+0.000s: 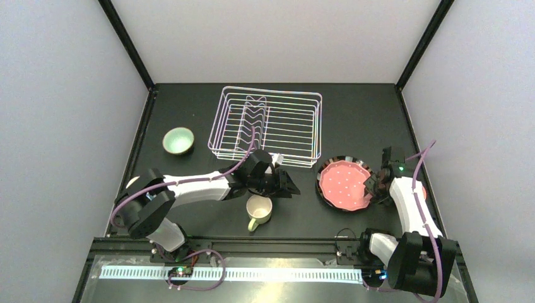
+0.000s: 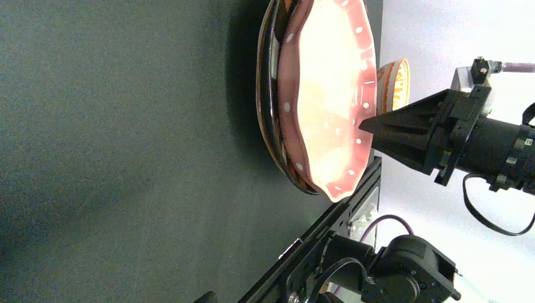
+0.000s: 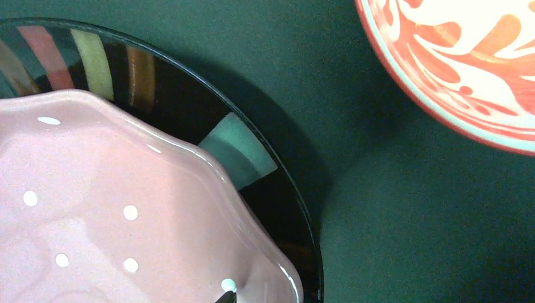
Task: Load the mixed dishes into the dish rack
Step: Grab the plate from the center of the board.
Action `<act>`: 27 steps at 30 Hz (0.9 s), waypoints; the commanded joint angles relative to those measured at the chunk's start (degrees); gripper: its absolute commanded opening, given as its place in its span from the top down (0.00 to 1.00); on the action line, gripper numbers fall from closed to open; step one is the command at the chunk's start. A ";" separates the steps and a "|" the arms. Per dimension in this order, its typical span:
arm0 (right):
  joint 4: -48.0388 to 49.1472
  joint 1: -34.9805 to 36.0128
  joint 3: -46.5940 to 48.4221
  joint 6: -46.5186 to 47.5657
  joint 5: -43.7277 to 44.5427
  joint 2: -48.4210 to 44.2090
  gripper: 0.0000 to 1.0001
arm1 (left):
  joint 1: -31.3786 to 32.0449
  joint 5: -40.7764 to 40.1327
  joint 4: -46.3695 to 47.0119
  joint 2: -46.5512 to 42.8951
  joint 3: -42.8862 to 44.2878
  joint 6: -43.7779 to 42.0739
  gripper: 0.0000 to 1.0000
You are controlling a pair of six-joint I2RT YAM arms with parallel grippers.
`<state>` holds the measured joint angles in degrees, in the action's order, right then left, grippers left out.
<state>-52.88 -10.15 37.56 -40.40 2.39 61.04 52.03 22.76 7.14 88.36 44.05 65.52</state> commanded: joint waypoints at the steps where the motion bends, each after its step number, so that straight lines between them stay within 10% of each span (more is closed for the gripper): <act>1: 2.06 -0.31 -1.01 -0.84 -1.16 0.22 0.42 | -0.69 0.83 0.22 2.02 0.00 -1.18 0.06; 12: 5.37 -0.31 -4.63 -3.89 -5.71 -1.27 0.47 | -1.21 1.88 0.80 4.05 0.31 -1.65 0.06; 21: 5.76 -0.31 -5.52 -5.44 -7.87 -3.01 0.94 | -1.32 2.37 -0.03 5.41 2.00 -2.44 0.06; 27: 4.62 -0.31 -4.83 -5.48 -8.32 -4.17 1.00 | -1.32 2.44 -0.44 5.75 2.87 -2.55 0.06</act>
<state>-47.92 -10.44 32.86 -45.39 -5.10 57.60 51.00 24.49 9.74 92.38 45.56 64.03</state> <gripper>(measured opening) 0.042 0.943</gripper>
